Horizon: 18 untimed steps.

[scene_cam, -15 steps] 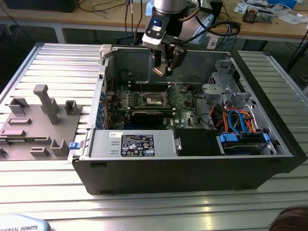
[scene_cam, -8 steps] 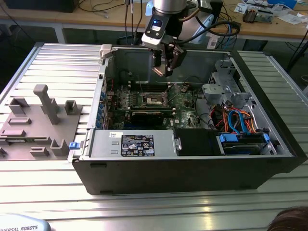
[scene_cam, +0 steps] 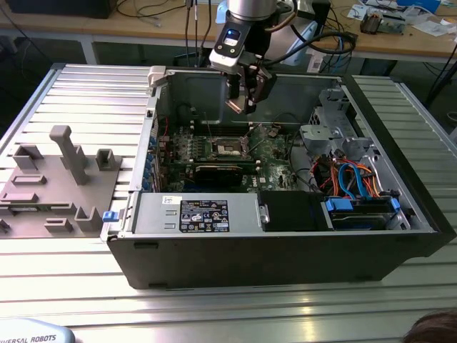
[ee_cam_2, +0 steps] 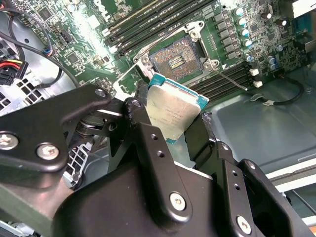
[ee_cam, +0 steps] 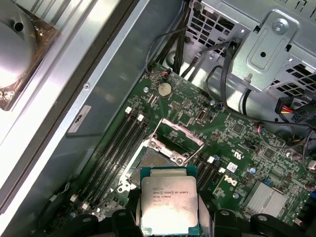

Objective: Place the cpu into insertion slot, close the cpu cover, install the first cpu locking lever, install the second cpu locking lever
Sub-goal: 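Place the cpu into insertion slot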

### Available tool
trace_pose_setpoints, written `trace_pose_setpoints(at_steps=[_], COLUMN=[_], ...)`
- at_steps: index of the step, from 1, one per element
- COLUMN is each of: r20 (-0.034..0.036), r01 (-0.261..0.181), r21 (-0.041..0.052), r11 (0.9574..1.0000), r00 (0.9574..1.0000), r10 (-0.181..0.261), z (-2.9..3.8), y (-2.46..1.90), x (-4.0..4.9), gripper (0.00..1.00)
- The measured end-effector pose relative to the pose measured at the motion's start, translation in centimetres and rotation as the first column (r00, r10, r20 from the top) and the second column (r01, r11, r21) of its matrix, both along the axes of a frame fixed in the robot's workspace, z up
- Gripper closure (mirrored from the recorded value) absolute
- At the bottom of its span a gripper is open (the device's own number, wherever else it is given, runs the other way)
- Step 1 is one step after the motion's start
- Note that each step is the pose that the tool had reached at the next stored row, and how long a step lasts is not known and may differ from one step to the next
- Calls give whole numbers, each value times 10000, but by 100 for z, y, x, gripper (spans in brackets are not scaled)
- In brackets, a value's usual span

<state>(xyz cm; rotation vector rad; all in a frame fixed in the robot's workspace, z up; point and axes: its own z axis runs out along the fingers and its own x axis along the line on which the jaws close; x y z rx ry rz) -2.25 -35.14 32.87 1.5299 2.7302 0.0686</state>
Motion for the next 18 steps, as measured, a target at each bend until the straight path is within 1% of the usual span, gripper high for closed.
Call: trace_pose_setpoints(at_steps=[18], r20=[0], r01=[320], r21=[0], r11=[9995], r00=[9995], r10=[-320], z=[-4], y=[0], x=[0], gripper=[45])
